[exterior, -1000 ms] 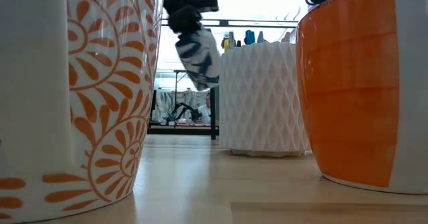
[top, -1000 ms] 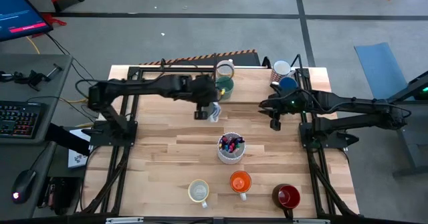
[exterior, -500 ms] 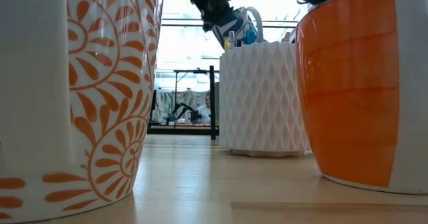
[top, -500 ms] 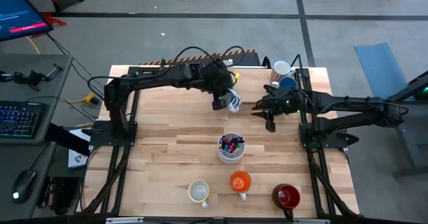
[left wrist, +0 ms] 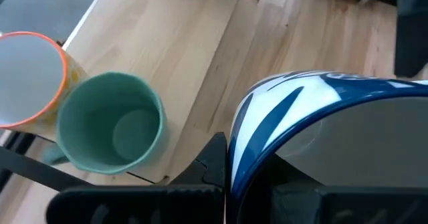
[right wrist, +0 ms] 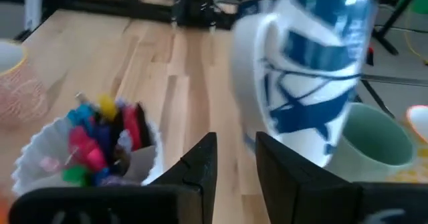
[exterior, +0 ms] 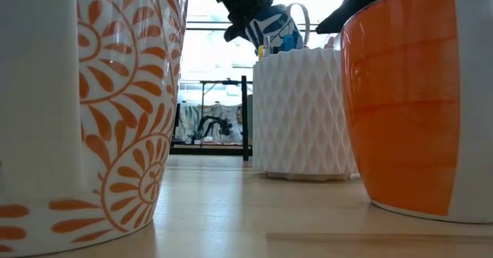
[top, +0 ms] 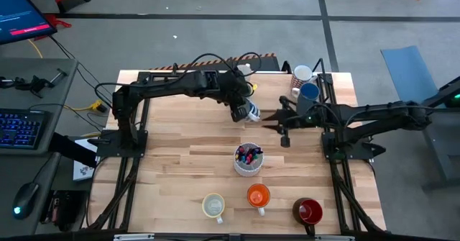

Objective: Place coffee mugs
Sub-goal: Put the blue patterned mug on the shelf

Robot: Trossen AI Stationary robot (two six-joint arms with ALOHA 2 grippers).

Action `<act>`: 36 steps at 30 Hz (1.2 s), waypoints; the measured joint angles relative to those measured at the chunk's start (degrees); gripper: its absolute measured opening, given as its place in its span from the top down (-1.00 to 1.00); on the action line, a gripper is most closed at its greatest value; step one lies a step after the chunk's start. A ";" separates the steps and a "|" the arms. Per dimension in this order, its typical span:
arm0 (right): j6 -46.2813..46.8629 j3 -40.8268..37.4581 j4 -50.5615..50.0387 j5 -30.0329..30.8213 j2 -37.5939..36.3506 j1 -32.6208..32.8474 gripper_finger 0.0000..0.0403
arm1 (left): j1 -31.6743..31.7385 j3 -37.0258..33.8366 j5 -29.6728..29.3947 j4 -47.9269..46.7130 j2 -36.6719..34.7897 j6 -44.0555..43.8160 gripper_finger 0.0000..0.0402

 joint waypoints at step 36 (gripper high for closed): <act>-0.21 0.07 5.98 0.92 2.32 1.07 0.26 | -2.25 -0.15 -2.97 2.35 1.14 -2.50 0.94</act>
